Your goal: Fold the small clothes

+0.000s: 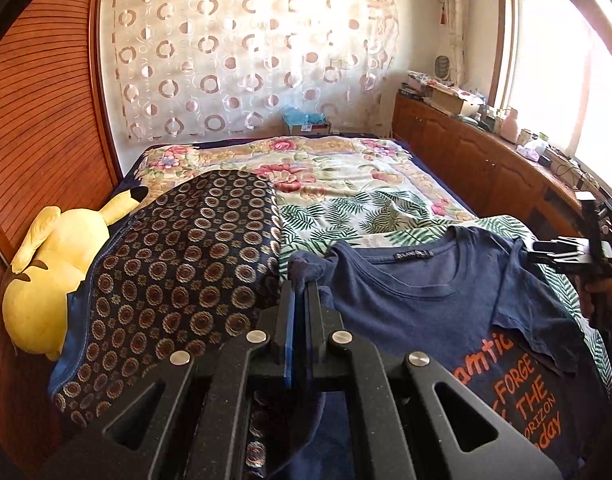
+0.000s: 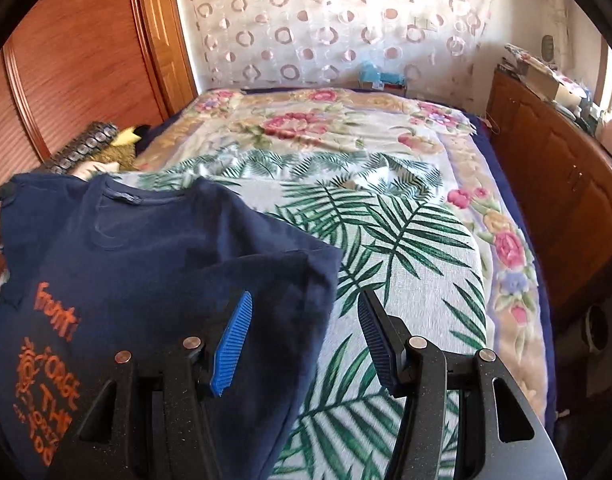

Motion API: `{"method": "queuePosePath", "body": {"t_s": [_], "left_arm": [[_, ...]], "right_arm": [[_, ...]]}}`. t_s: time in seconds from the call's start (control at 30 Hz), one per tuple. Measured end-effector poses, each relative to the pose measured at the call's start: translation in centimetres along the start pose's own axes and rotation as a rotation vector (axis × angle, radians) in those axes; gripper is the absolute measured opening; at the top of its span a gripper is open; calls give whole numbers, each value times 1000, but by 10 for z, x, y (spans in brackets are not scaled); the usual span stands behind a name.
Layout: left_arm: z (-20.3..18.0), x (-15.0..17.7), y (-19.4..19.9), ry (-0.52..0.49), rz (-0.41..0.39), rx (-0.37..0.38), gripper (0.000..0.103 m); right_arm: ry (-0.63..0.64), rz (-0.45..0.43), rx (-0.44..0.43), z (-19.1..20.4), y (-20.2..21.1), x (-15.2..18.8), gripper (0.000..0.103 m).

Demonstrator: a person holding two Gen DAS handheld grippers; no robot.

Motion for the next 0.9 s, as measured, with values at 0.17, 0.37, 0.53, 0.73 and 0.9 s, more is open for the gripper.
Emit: {"method": "queuePosePath", "body": {"t_s": [0.17,0.37,0.53,0.73,0.9], "left_arm": [[-6,8,3,-10,4,14,5],[-18,25,12,-20,2,46,4],[-25,39,31,-20,-16,60,4],[-28,63,71,-21,-62,70,4],[-20,94,109,8,-103,71,3]], "right_arm": [[3,17,4,-4,-18,-14,57],[94,24,-2,18,-20,-18,9],[101,-81,-6,34,13,-16,6],[126,-235,-53,62,82,9,6],[161,-294,-61,75,134,59,6]]}}
Point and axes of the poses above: each gripper's, at about its wrist camera, not at the fingertips, and y roughly against the way its jaws point, z to its left, x to its underside, the point moved 6 cm from there along -y, roughly the way its jaws point, and after that the axes turned 9 degrees about z, right-handed, at the moved point
